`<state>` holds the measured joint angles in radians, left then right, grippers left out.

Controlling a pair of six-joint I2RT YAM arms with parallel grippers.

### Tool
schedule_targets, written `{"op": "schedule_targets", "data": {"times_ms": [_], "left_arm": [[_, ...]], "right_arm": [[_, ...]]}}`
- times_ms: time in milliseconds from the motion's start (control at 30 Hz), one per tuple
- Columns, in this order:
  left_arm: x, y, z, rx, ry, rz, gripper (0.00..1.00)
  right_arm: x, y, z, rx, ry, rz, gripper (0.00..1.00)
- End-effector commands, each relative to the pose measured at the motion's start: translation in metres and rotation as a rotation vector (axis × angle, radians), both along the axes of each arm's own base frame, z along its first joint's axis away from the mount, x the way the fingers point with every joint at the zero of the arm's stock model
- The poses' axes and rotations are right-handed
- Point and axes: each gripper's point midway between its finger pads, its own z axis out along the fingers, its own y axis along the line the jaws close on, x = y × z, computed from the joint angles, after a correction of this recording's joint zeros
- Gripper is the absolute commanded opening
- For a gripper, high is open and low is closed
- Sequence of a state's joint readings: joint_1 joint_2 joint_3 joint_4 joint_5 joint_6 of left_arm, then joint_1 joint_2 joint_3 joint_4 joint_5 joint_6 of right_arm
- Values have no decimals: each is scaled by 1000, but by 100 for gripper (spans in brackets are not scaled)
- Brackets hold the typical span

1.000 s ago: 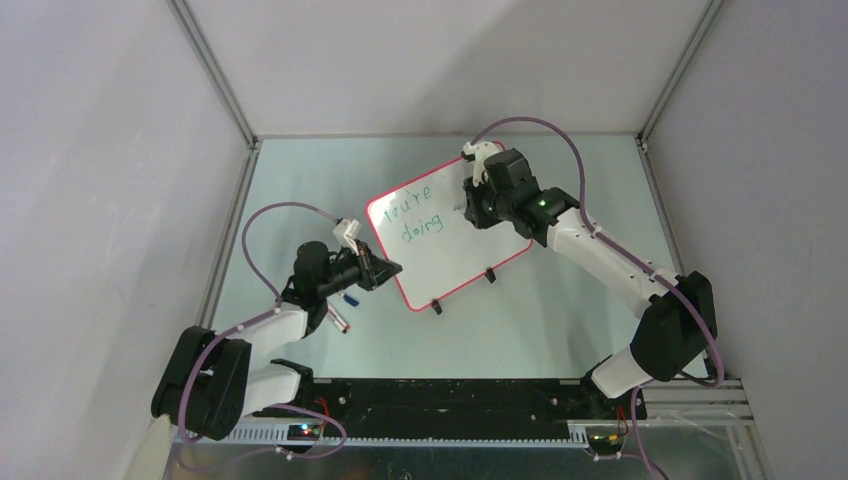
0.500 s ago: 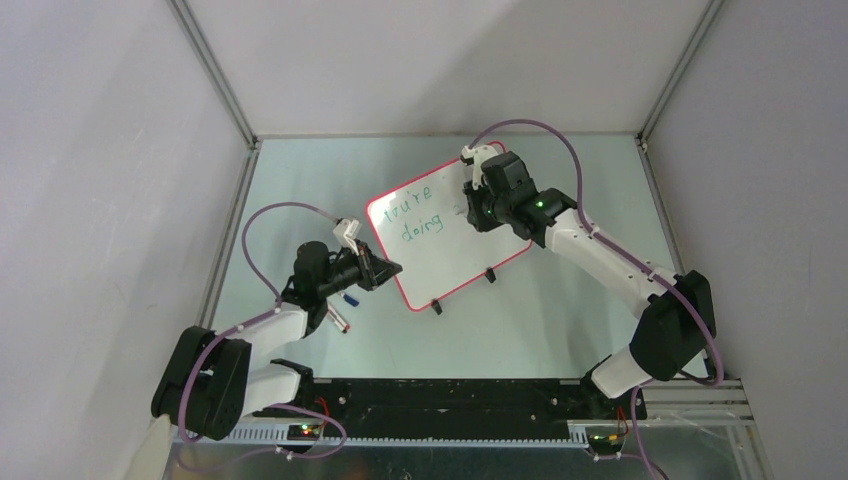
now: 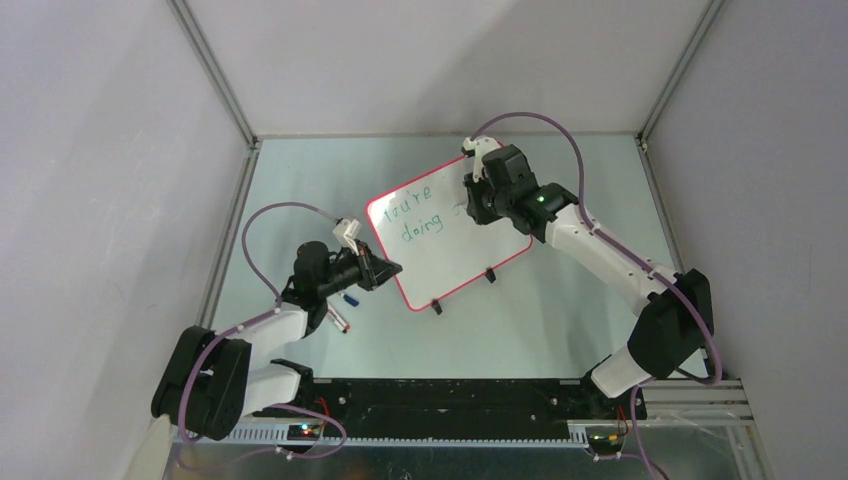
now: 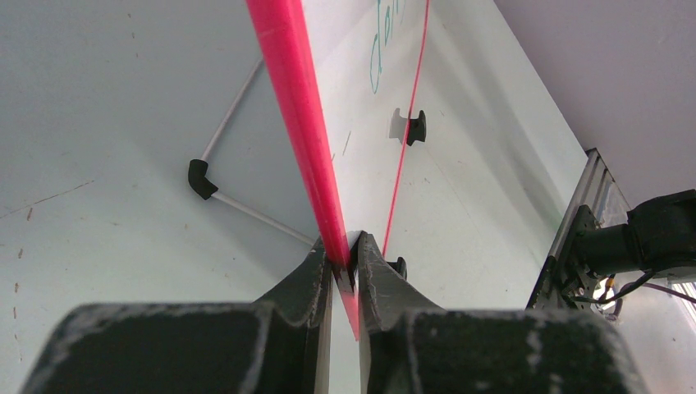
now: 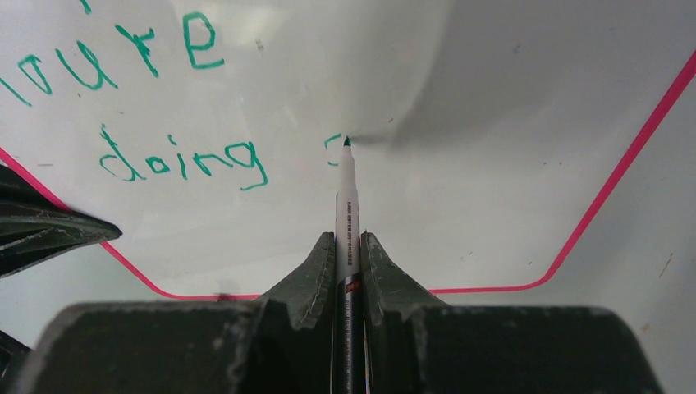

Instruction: Write a sentence on the whiteboard

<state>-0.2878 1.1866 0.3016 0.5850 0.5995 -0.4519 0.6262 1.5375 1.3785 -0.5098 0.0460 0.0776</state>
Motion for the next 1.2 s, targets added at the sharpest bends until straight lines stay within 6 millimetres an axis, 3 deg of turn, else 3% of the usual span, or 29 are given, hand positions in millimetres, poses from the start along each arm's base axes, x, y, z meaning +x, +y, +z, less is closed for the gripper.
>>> {"op": "schedule_targets", "data": {"times_ms": [0, 600, 1167], "left_arm": [[15, 20, -20, 120, -19, 95, 2], [15, 20, -19, 120, -21, 95, 2], [15, 20, -20, 119, -17, 93, 2]], "right_arm": [[15, 6, 24, 35, -59, -18, 0], [8, 0, 12, 4, -30, -26, 0], [-10, -9, -5, -20, 9, -30, 0]]}}
